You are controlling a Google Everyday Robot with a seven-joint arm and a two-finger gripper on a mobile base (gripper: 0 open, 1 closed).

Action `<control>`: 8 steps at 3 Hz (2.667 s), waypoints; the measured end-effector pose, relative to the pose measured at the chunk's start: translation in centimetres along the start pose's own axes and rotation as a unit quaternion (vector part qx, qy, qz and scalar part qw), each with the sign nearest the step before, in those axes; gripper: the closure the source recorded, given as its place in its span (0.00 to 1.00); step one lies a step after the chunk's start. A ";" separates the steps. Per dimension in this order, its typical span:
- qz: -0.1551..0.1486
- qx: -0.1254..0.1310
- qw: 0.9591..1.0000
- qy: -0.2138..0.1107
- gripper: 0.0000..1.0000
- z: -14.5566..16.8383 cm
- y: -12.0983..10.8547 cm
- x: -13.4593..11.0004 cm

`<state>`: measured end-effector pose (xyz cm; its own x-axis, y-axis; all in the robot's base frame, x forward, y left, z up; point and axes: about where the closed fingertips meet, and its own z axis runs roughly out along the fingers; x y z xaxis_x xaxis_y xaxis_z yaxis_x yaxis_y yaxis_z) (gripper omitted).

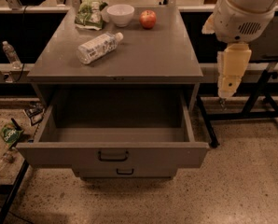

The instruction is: Place blue plastic bottle into top drawer

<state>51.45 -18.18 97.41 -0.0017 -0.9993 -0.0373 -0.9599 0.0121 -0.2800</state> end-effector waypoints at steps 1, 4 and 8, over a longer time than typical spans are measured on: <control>-0.034 0.026 0.999 -0.013 0.00 0.5 -4.0 -2.2; -0.241 0.037 0.967 -0.072 0.00 6.0 -14.8 -15.9; -0.374 0.006 0.925 -0.063 0.00 15.6 -20.3 -26.4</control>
Offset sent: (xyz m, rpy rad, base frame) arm 0.1178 0.0936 0.0339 -0.0251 -0.1205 0.3498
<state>75.34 8.52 89.11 0.6955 -0.7159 0.0607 -0.6756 -0.6804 -0.2839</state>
